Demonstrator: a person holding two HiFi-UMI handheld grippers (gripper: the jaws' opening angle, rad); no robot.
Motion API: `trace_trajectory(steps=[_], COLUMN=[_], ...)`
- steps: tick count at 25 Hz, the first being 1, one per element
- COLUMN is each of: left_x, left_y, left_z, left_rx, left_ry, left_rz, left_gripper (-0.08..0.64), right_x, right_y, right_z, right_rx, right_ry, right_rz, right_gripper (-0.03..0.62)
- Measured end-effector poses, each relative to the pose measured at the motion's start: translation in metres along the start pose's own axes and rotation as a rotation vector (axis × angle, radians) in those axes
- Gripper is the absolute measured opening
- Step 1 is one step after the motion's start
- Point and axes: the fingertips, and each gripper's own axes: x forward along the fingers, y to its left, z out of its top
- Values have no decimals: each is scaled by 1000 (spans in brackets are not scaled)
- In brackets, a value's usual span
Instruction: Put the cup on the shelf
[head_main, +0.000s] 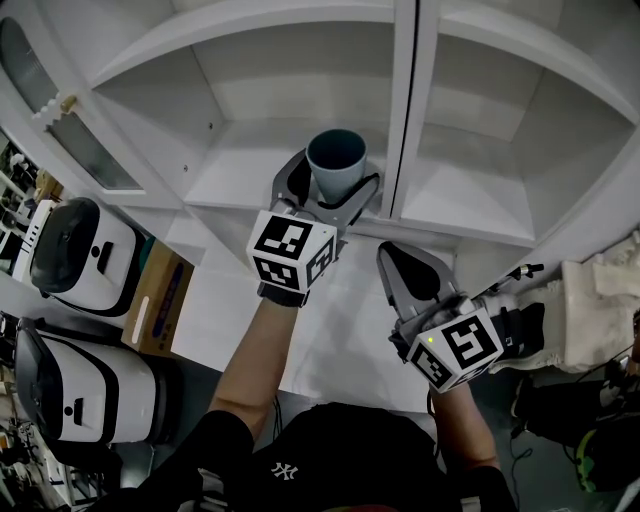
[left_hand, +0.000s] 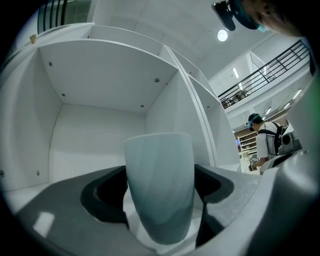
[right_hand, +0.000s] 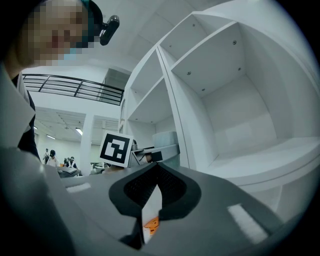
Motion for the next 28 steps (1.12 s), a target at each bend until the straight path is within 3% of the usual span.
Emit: trace_trajectory(steps=[20,28], left_x=[-62,-99], left_y=[1,-23], left_z=[2,-9], left_rx=[-60,-151], left_ry=[-16,-11], left_rz=[55,66], left_gripper=[410,382], right_x=[-3,-15], right_y=[7,15], right_z=[-12,-22], right_rx=[32,43], right_ry=[16,38], right_rz=[40,60], right_gripper=[25,25])
